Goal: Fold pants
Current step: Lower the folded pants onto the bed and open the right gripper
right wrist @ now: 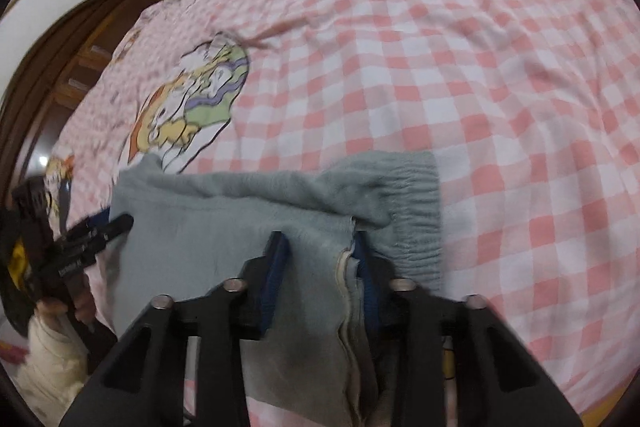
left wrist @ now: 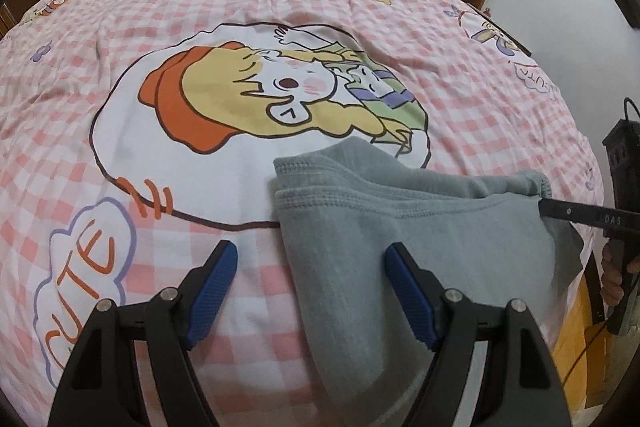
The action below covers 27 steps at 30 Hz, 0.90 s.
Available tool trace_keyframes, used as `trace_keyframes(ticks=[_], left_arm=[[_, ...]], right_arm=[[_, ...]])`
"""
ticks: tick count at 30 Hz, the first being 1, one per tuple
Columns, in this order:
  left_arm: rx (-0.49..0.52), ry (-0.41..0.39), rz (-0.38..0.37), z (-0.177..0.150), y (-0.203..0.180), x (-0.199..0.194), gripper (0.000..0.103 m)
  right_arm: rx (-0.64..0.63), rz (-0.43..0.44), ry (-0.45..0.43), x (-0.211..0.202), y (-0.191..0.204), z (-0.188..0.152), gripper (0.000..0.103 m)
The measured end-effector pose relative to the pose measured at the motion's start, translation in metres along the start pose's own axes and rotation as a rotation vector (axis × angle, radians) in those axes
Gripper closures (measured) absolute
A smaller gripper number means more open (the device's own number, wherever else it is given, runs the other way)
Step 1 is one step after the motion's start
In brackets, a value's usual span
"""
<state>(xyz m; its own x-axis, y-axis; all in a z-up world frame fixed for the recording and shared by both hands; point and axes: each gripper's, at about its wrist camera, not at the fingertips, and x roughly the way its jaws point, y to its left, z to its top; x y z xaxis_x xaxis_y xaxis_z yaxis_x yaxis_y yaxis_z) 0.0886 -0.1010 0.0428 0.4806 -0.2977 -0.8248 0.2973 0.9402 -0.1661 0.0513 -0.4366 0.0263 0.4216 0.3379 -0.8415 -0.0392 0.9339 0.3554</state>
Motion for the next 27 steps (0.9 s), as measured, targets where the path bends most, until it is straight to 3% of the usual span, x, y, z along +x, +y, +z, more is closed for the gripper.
trace_keyframes(ticks=[3, 7, 9, 11, 13, 17, 22, 25, 27], left_arm=[[0.005, -0.003, 0.005, -0.001, -0.001, 0.0, 0.023], [0.002, -0.013, -0.002, -0.001, -0.002, -0.002, 0.023], [0.008, -0.026, 0.0, -0.001, -0.004, -0.001, 0.023], [0.019, -0.027, 0.017, 0.0, -0.007, 0.004, 0.023], [0.038, -0.032, 0.042, 0.0, -0.01, 0.007, 0.022], [0.095, -0.057, 0.086, -0.002, -0.012, 0.011, 0.018], [0.076, -0.077, 0.11, 0.005, -0.007, 0.013, 0.017], [0.056, -0.08, 0.116, 0.009, -0.004, 0.019, 0.016], [0.057, -0.081, 0.126, 0.012, -0.005, 0.023, 0.015]], right_arm=[[-0.09, -0.055, -0.052, -0.009, 0.015, -0.009, 0.092], [-0.201, -0.113, -0.216, -0.04, 0.036, -0.018, 0.092], [-0.255, -0.2, -0.258, -0.038, 0.042, -0.019, 0.091], [-0.28, -0.259, -0.23, -0.019, 0.039, -0.018, 0.089], [-0.27, -0.304, -0.176, 0.0, 0.03, -0.016, 0.079], [-0.203, -0.275, -0.194, -0.005, 0.02, -0.015, 0.078], [-0.173, -0.328, -0.297, -0.042, 0.026, -0.016, 0.074], [-0.187, -0.272, -0.315, -0.055, 0.035, -0.02, 0.074], [-0.204, -0.19, -0.291, -0.05, 0.041, -0.02, 0.074]])
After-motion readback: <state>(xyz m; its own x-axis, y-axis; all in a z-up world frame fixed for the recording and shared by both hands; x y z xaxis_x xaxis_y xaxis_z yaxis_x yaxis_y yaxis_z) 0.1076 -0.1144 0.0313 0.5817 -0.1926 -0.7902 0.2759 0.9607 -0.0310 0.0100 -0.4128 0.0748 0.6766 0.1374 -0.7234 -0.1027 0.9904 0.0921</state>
